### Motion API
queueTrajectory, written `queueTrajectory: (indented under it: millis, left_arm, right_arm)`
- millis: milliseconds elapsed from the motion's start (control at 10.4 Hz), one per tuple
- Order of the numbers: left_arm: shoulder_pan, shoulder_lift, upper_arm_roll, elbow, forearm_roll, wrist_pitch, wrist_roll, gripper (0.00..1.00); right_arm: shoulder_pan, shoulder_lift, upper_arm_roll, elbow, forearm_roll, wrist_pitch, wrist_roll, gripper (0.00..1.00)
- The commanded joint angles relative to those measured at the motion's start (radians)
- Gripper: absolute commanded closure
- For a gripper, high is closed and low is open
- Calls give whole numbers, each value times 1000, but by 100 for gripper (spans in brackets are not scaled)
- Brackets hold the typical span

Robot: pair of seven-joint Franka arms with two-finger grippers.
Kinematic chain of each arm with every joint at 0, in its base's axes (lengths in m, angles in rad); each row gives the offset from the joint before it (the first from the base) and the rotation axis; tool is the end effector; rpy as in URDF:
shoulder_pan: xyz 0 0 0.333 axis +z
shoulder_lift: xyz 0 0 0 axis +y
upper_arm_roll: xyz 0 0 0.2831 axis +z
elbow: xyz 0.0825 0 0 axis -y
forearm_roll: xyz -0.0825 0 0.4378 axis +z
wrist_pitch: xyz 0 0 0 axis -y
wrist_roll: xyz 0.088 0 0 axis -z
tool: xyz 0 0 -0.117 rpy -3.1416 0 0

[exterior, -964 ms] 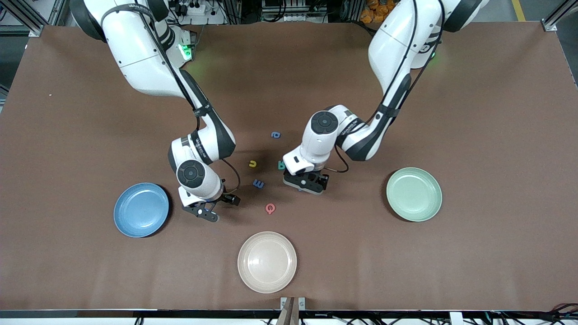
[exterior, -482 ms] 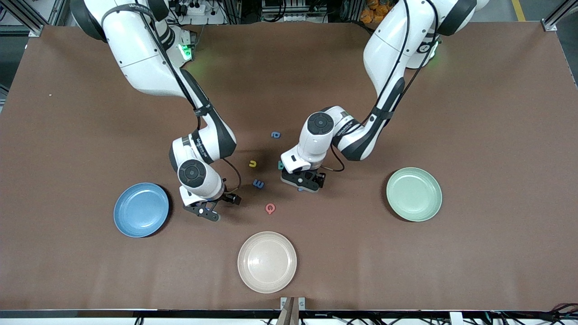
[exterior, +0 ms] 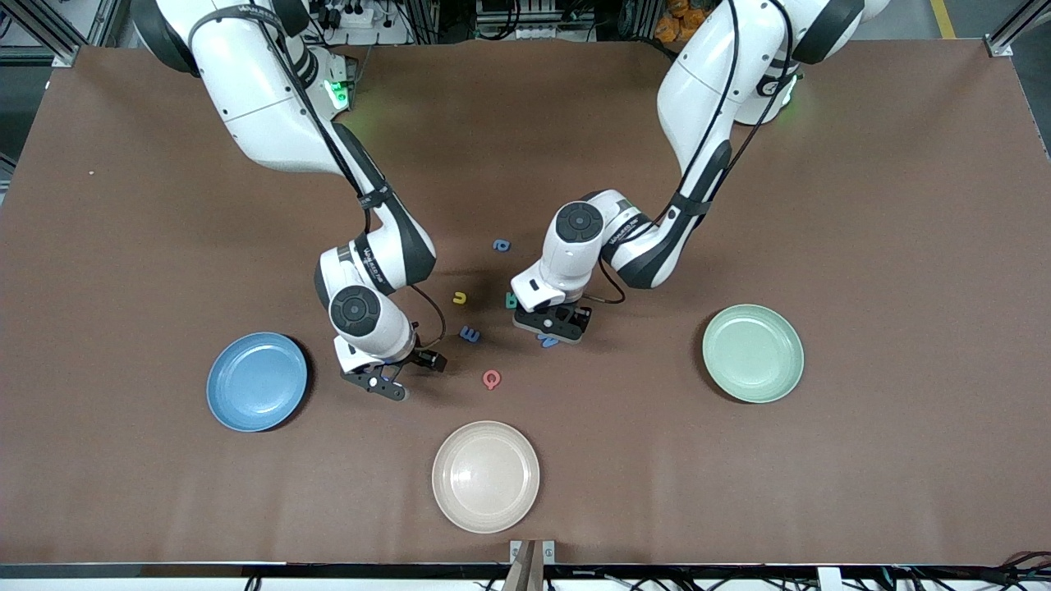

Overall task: Sort upper and lower case letters into plates
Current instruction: 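Grasp the pink m with the right gripper while the left gripper reaches the H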

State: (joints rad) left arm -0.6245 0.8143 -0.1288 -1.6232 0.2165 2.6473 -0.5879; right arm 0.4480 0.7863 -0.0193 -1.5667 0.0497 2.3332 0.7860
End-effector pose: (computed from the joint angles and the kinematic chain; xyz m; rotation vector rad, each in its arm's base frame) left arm 0.5267 -0.4914 0.0951 2.9848 -0.4428 0.2935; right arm 0.6477 0.2983 0.1059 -3.0761 0.6019 0.0447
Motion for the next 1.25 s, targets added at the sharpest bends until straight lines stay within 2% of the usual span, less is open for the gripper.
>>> queueTrajectory:
  millis: [0,96,193,386,868,1061,1157]
  left_arm:
    - [-11,-21,3,-27,30,-4,-53,35]
    - [-11,-23,3,-27,30,-6,-62,38]
    - [-18,-30,1,-26,30,-22,-75,39]
    - [-23,-47,0,-20,18,-96,-76,43]
    - [-21,-60,-19,-15,32,-144,-76,43]
    - [-9,-58,-15,-11,32,-144,-14,43]
    - [-11,-57,-9,-12,32,-144,11,43]
  right_arm:
    - [4,-6,-2,-13,18,9,-2,14]
    - [3,-6,-2,-21,18,12,-4,72]
    - [4,-6,-2,-27,15,21,-4,87]
    - [3,-7,-2,-62,10,72,-25,100]
    - [-17,-48,-8,-66,7,74,-100,100]
    - [-96,-94,-10,-58,3,43,-210,100]
    - [-139,-111,-17,-29,1,-15,-299,100]
